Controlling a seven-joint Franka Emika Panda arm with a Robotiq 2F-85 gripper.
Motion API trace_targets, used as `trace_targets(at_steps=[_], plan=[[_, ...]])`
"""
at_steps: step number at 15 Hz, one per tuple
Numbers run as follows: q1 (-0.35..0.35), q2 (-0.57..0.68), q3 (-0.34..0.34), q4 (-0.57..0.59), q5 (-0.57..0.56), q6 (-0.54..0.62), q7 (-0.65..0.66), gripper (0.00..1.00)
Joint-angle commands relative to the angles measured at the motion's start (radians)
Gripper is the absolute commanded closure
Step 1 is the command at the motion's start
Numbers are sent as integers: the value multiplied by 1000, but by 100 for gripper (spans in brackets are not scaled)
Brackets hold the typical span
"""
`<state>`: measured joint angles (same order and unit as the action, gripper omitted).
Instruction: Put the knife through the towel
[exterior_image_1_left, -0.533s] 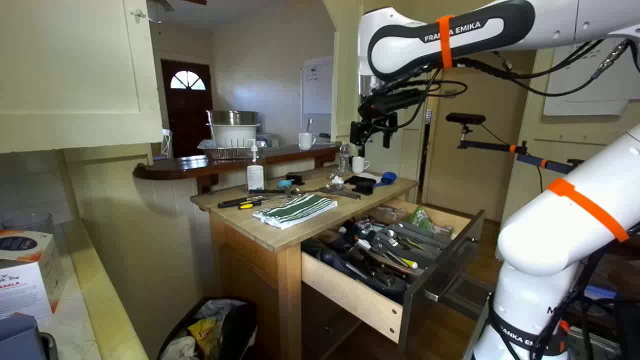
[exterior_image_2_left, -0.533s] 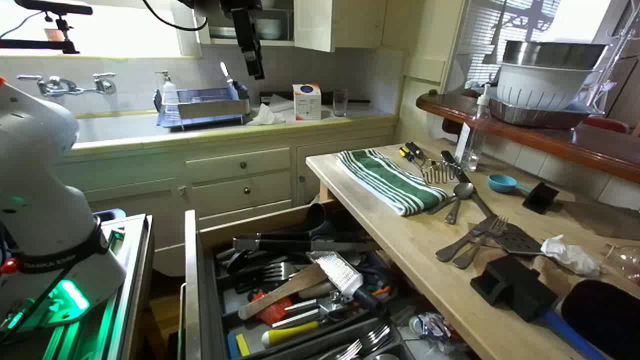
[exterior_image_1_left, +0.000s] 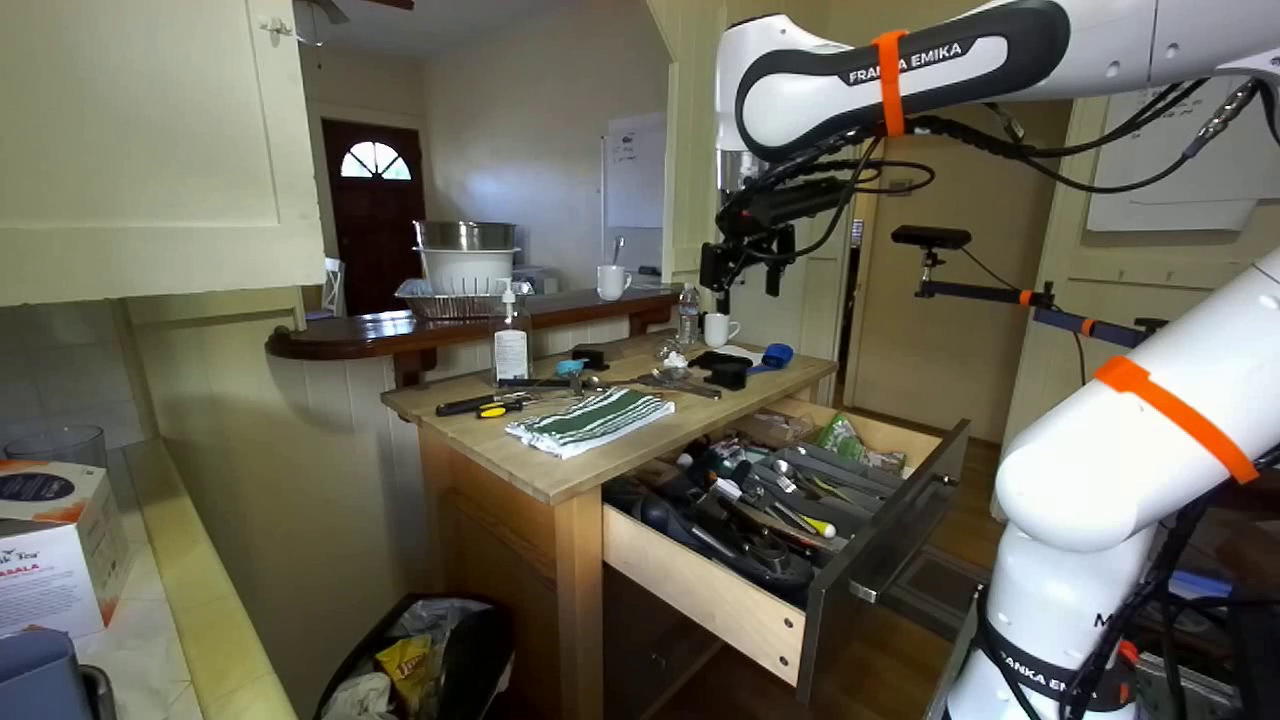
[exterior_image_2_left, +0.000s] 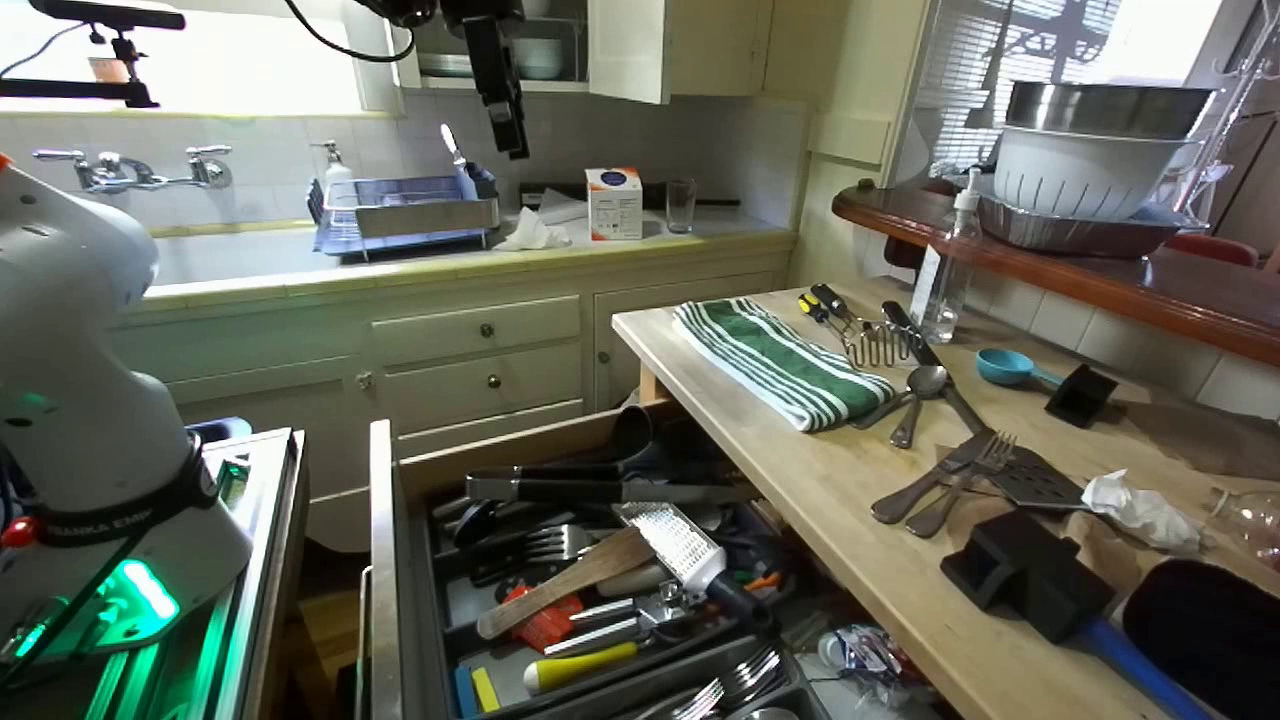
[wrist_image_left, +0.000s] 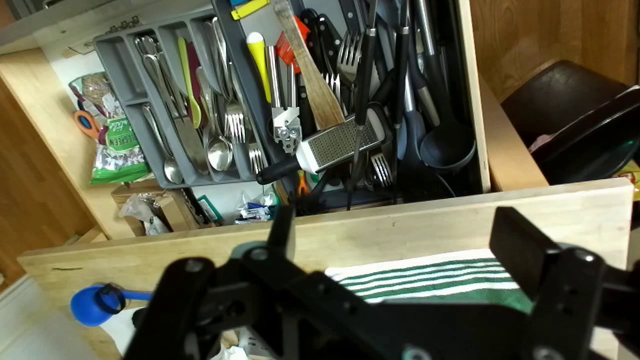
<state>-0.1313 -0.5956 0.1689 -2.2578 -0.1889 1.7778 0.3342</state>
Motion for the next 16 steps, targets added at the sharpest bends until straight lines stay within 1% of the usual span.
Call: trace_targets(at_steps=[1, 4, 5, 6, 7, 8, 9, 10, 12, 13, 14, 15, 16], plan=[[27, 4, -20, 3, -12, -5, 11, 0], [-2, 34, -55, 0, -75, 48, -17, 0], [-4, 52, -83, 5, -89, 72, -46, 0], [0, 74, -121, 6, -105, 125, -107, 0], [-3, 93, -148, 4, -153, 186, -174, 0], [19, 123, -203, 21, -95, 229, -248, 0], [28, 146, -244, 21, -73, 306, -317, 0], [30, 175, -274, 29, -62, 356, -384, 0], [50, 229, -358, 36, 20, 478, -536, 0], [63, 262, -397, 42, 82, 534, -612, 0], [58, 310, -413, 70, 128, 524, -628, 0], [25, 356, -396, 110, 122, 459, -553, 0], [20, 265, -379, 32, 87, 508, -576, 0]])
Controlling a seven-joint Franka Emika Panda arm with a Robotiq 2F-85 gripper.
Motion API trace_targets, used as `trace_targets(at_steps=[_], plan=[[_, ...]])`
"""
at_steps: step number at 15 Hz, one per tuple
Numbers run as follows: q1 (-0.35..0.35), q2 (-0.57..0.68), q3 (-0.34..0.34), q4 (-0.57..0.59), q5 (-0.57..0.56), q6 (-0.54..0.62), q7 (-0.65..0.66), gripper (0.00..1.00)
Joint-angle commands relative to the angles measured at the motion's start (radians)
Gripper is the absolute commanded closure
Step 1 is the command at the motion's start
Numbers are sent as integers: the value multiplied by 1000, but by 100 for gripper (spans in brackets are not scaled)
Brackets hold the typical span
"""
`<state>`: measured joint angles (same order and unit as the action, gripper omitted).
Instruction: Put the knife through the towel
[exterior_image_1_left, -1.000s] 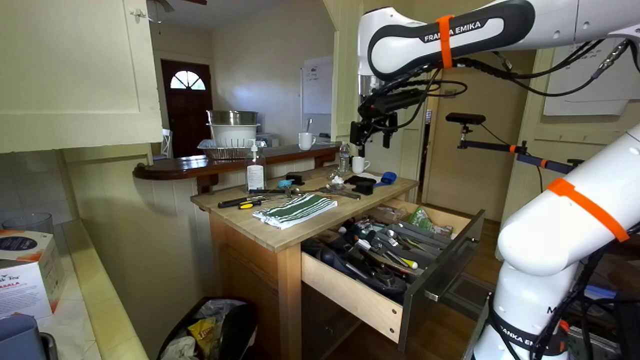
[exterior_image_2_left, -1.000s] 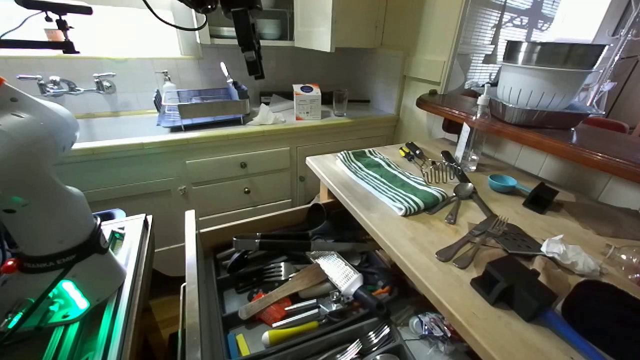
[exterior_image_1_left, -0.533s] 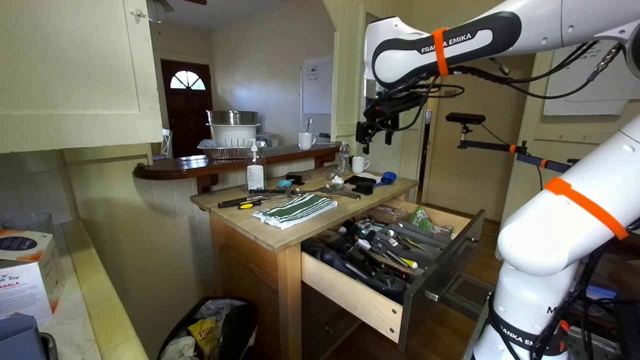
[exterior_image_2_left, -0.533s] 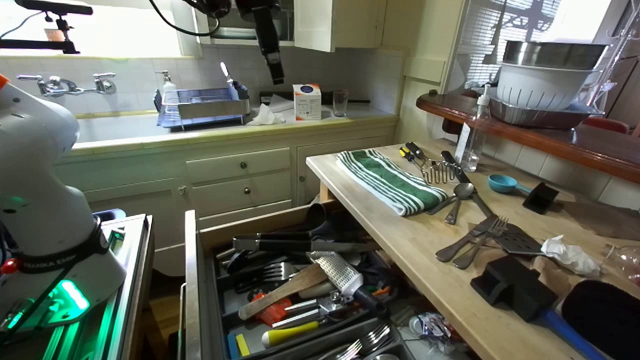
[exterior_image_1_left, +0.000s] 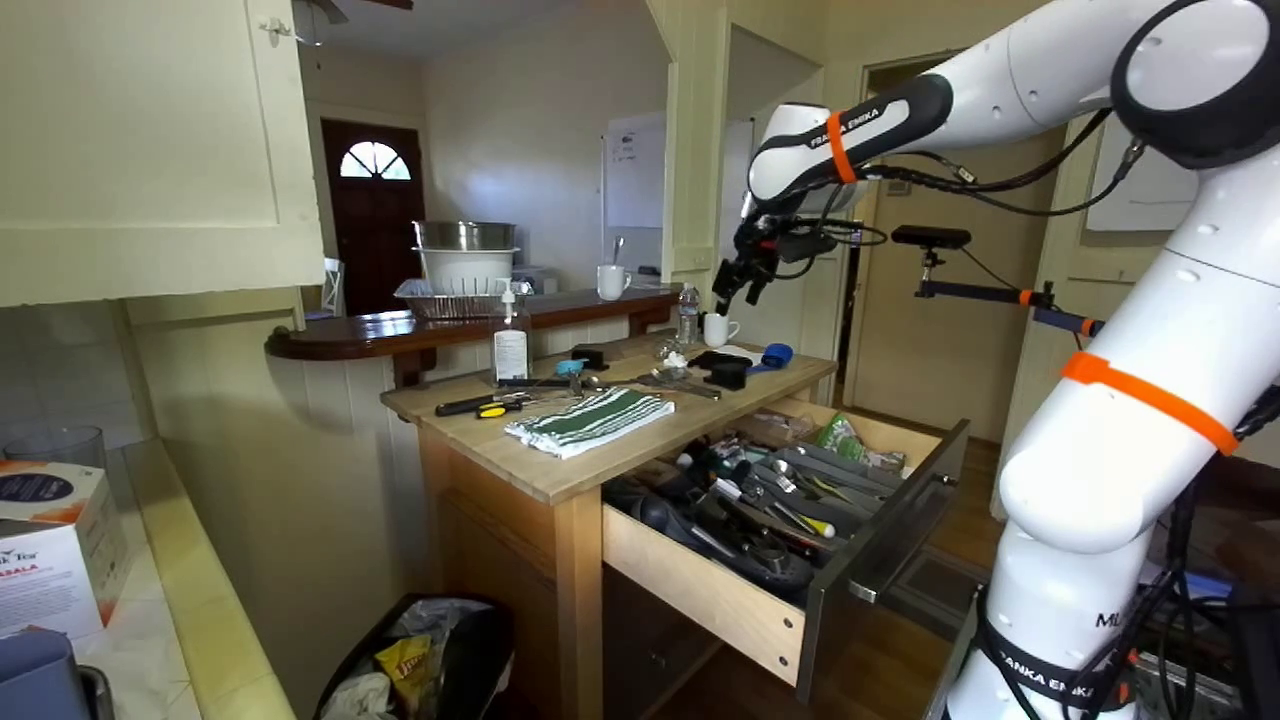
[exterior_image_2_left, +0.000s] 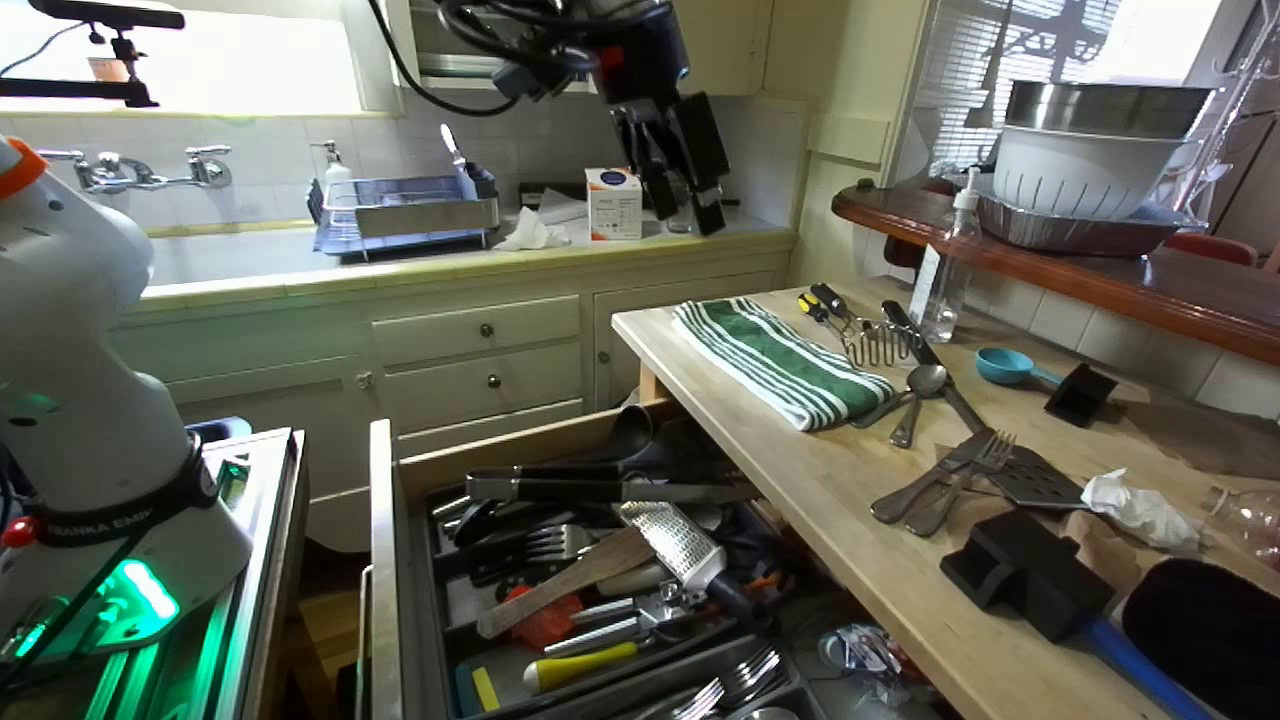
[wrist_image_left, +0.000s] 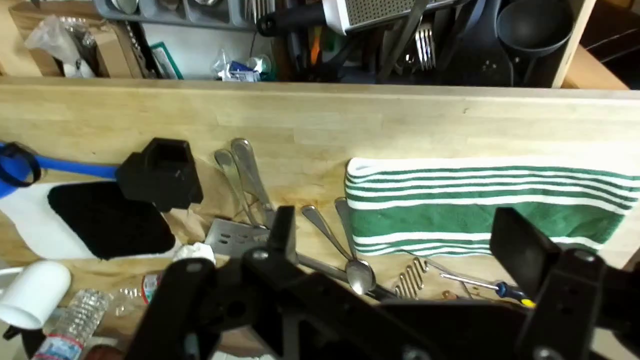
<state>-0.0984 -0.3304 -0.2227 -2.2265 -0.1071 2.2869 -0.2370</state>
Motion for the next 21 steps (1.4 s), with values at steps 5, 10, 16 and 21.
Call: trace_targets(at_steps=[5, 10, 16, 21], plan=[[-21, 90, 8, 59, 23, -9, 11, 0], [-39, 196, -23, 97, 44, 112, -22, 0], [-59, 429, -46, 207, 302, 268, -295, 0], [-155, 588, 41, 342, 489, 212, -443, 0]])
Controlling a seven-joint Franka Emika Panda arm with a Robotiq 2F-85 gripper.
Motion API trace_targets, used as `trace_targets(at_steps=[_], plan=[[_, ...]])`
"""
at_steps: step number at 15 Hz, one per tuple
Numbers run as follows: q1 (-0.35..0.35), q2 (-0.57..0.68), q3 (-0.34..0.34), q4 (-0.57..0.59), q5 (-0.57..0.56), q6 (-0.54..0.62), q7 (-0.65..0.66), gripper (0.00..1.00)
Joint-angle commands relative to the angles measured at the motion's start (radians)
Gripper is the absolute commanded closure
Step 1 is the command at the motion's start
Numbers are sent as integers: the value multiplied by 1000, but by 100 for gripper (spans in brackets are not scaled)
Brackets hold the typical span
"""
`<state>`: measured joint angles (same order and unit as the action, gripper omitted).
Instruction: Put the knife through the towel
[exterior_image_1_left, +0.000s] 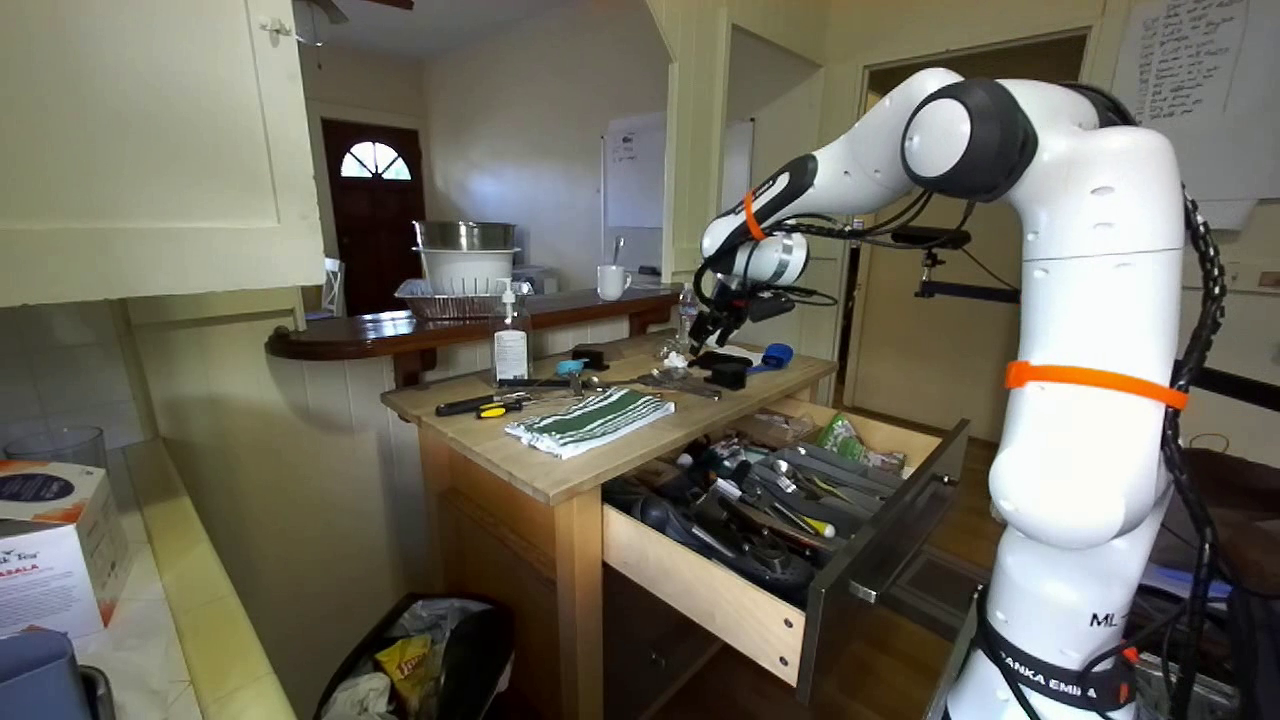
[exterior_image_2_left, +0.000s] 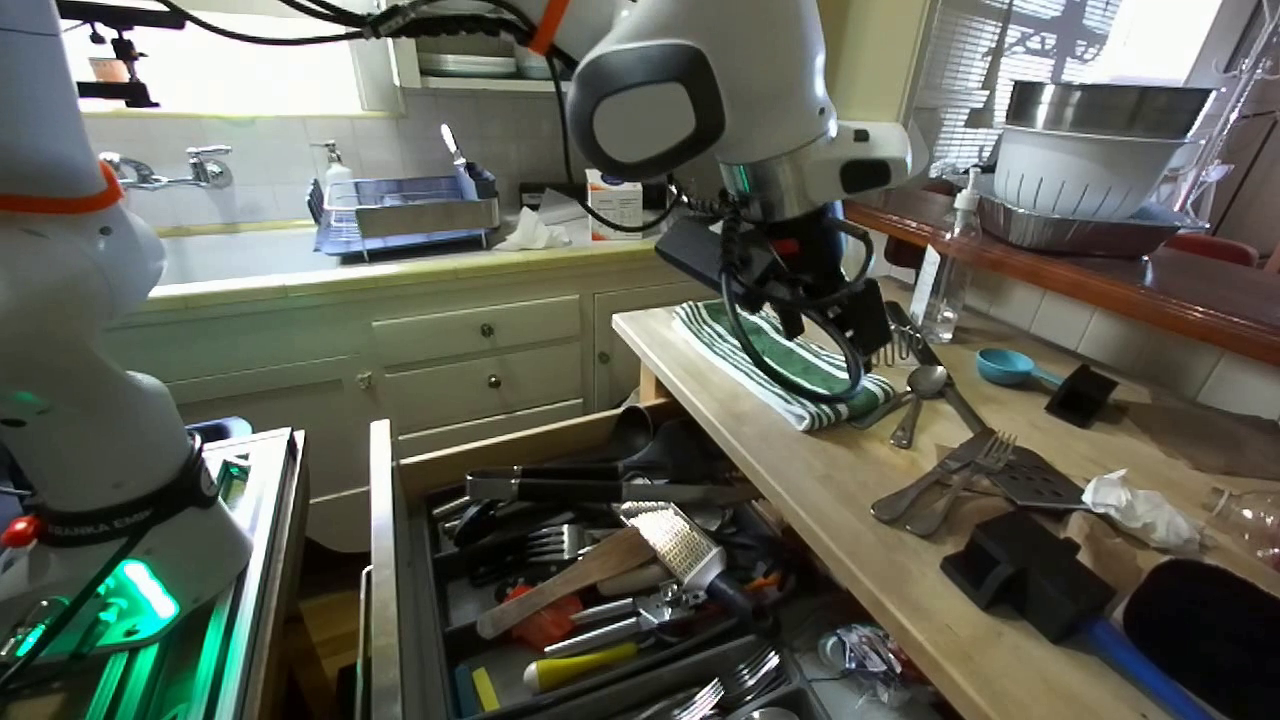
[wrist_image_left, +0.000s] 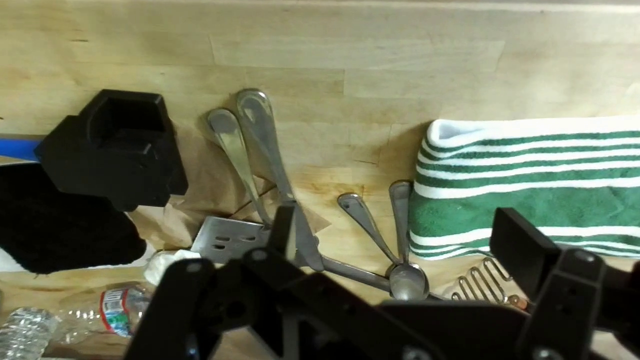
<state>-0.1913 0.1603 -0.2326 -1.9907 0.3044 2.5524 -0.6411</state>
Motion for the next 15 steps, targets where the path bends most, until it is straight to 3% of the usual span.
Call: trace_targets(at_steps=[1, 7, 15], plan=[[-52, 29, 53, 24, 14, -3, -4, 0], [-79, 90, 77, 85, 30, -8, -1, 0], [-146, 236, 129, 163, 41, 130, 0, 0]])
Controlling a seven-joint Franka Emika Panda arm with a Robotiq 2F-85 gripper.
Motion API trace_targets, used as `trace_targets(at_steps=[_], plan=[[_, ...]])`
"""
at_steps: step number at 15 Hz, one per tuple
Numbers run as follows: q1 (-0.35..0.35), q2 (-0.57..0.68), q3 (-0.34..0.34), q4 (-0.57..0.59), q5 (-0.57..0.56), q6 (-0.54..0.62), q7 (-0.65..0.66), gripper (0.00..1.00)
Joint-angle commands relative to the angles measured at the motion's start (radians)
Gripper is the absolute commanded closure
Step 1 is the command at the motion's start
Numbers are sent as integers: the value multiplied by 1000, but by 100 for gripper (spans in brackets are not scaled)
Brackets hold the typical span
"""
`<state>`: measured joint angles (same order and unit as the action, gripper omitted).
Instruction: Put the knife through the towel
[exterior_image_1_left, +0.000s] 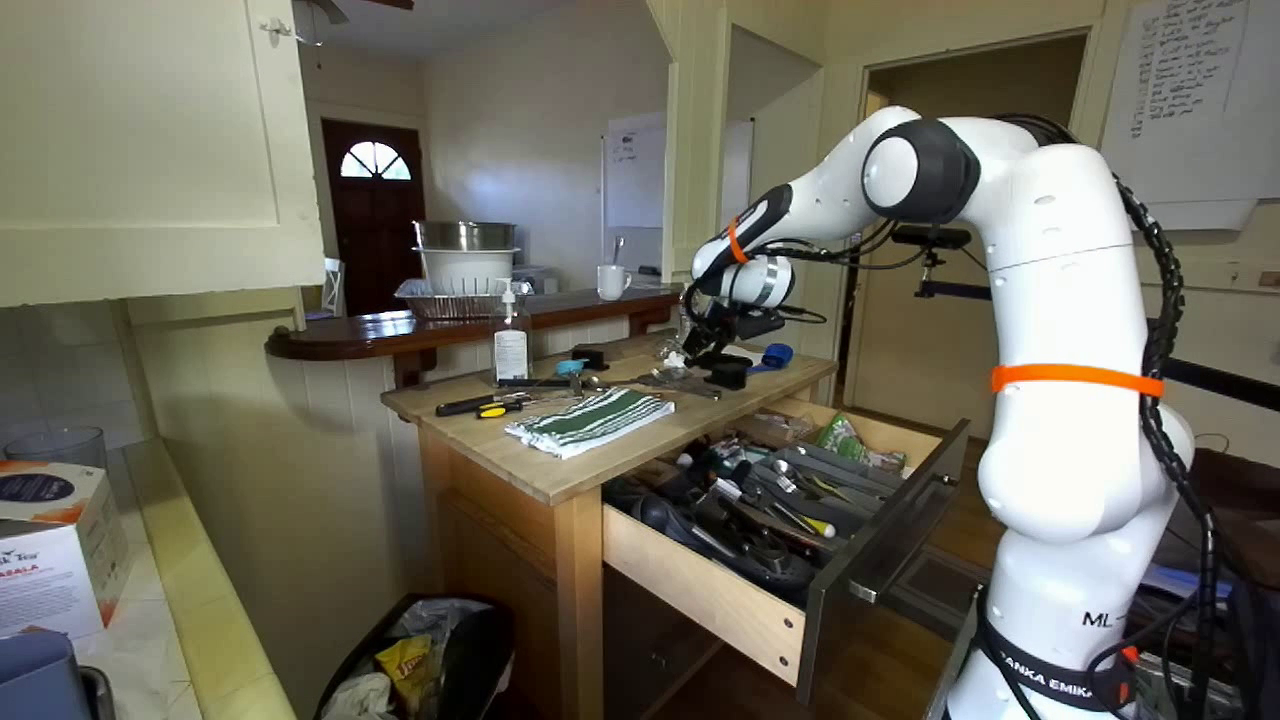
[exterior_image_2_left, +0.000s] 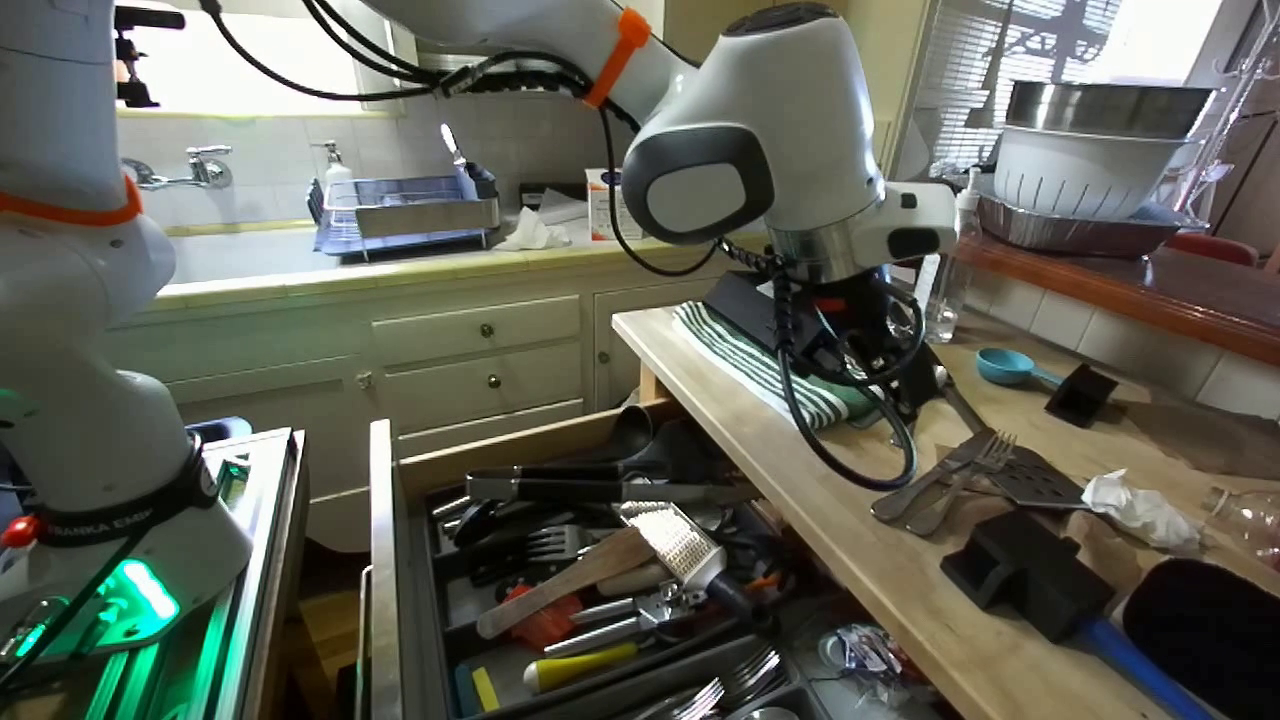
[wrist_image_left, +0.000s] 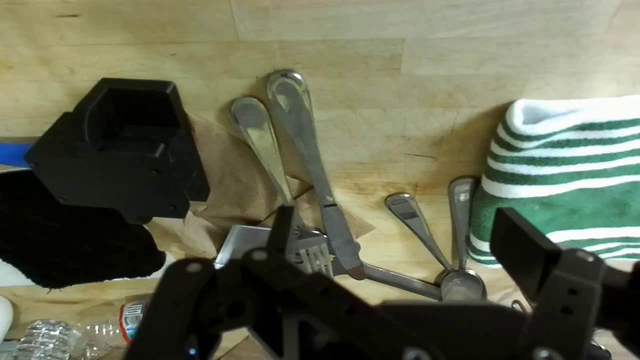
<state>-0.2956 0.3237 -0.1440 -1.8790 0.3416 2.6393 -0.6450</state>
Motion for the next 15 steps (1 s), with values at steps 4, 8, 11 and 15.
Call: trace_targets(at_steps=[4, 8, 11, 15], plan=[[-103, 148, 110, 106, 23, 87, -25, 6], [-163, 221, 174, 177, 14, 95, -49, 17], [-194, 268, 205, 225, 8, 91, -69, 24], [-228, 314, 245, 264, 10, 85, -101, 36]])
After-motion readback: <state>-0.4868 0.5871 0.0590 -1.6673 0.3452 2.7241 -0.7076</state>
